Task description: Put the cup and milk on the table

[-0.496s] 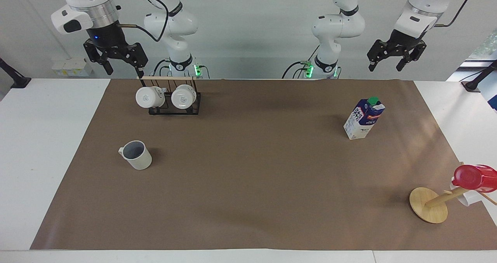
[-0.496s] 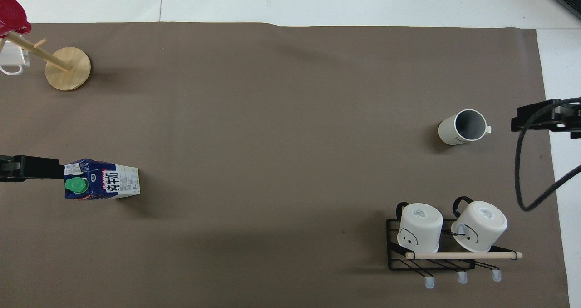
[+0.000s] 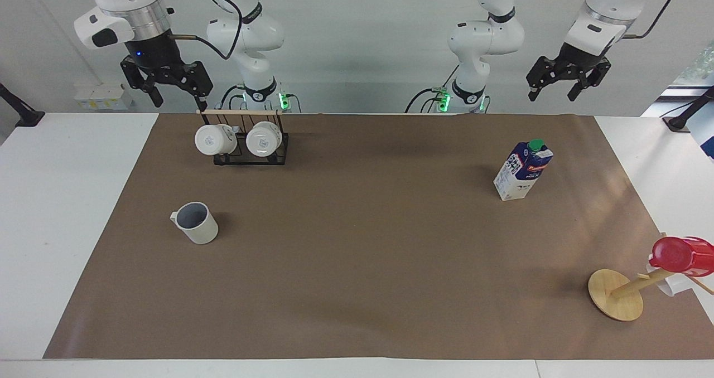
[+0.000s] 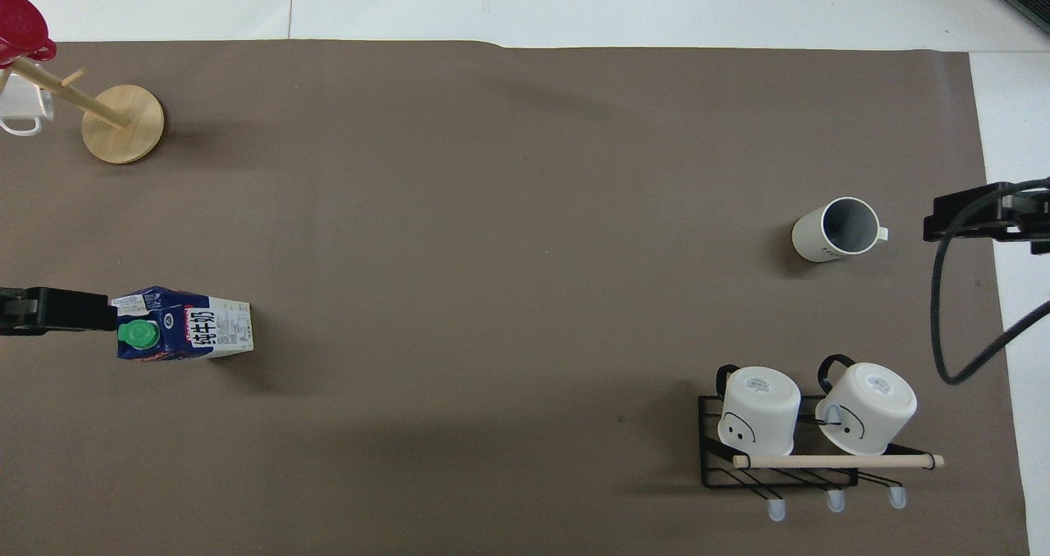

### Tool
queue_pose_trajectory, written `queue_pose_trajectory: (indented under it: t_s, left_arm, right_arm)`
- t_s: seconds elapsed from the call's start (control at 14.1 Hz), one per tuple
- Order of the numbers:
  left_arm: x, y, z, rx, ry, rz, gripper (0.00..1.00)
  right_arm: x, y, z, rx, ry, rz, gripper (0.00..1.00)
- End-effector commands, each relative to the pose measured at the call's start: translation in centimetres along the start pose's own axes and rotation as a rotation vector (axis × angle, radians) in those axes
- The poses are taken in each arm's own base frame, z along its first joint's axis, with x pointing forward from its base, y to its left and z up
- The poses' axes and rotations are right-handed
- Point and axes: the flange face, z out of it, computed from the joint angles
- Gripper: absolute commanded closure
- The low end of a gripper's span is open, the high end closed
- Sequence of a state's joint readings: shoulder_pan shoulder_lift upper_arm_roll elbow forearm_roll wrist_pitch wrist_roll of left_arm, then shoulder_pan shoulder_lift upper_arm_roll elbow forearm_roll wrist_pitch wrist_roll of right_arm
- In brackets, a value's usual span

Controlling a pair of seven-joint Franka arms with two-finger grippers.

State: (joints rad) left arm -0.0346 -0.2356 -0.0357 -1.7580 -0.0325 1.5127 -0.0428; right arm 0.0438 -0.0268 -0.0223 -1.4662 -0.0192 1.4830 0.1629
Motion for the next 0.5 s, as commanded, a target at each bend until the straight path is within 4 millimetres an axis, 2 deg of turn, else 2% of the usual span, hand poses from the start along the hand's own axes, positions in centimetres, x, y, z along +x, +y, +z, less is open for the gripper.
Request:
queue_pose_trajectory:
  t_s: [0.0, 0.42]
  left_arm:
    - [-0.4, -0.3, -0.6, 0.011, -0.008, -0.013, 0.00]
    - [-0.4, -1.4, -0.3, 0.008, -0.009, -0.032, 0.00]
  right_arm:
    - [-0.5, 0.4, -0.1, 0.019, -0.010, -0.013, 0.00]
    - [-0.5, 0.4, -0.1, 0.019, -0.011, -0.014, 0.00]
